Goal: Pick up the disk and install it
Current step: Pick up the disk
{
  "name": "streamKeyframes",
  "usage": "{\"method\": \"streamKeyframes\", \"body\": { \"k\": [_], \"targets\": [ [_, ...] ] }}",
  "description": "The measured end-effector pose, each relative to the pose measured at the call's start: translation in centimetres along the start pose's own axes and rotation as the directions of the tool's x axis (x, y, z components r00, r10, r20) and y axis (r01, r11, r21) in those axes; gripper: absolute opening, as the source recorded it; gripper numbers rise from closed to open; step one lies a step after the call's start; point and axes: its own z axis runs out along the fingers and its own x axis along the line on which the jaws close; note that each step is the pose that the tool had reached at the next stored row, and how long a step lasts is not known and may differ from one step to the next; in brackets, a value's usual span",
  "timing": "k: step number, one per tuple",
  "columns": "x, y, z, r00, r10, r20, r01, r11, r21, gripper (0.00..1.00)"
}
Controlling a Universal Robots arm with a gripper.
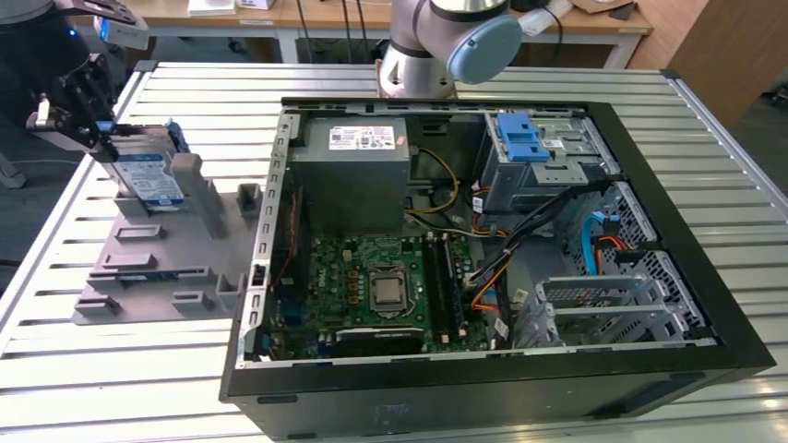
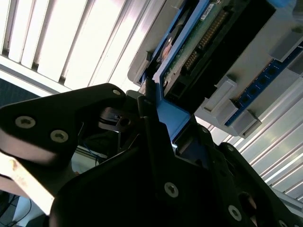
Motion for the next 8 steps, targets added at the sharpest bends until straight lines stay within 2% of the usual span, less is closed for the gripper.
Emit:
{"method": "streamKeyframes", "body": {
  "k": [8],
  "targets": [
    [0.0, 0.0, -0.2, 1.0, 0.0, -0.0001, 0.0, 1.0, -0.0002, 0.36]
  ]
}}
